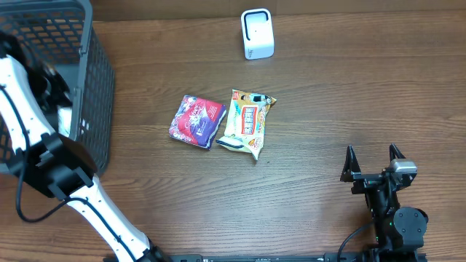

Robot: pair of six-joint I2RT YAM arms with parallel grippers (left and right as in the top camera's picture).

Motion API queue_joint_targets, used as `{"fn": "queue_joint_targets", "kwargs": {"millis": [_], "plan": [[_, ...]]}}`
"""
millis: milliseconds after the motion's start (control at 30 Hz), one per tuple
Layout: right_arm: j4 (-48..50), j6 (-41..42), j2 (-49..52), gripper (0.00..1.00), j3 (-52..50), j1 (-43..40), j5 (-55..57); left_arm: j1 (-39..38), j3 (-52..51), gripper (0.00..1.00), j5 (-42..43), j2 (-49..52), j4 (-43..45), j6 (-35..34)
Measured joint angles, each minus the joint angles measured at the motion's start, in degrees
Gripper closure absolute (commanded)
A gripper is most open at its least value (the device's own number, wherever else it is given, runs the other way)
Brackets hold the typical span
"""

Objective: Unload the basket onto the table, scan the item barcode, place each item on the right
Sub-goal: 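Reach the left gripper into the basket and grasp the white tube, then carry the white tube out and lay it between the two packs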

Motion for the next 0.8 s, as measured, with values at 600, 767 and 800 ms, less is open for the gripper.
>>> {"fn": "queue_joint_targets", "kwargs": {"millis": [600,767,800], "plan": [[0.0,0.0,0.0,0.00,0.0,0.0,0.0,-4.5,19.2,0.96,14.7,-23.1,-1.1,-2.6],[0.0,0.0,0.0,0.00,0.0,0.0,0.0,-7.8,20.2,0.96,16.1,-31.1,-1.0,-2.9],[0.0,0.0,0.0,0.00,0.0,0.0,0.0,-8.5,20.3,0.96,16.3,-32.3,-1.0,-3.0]]}}
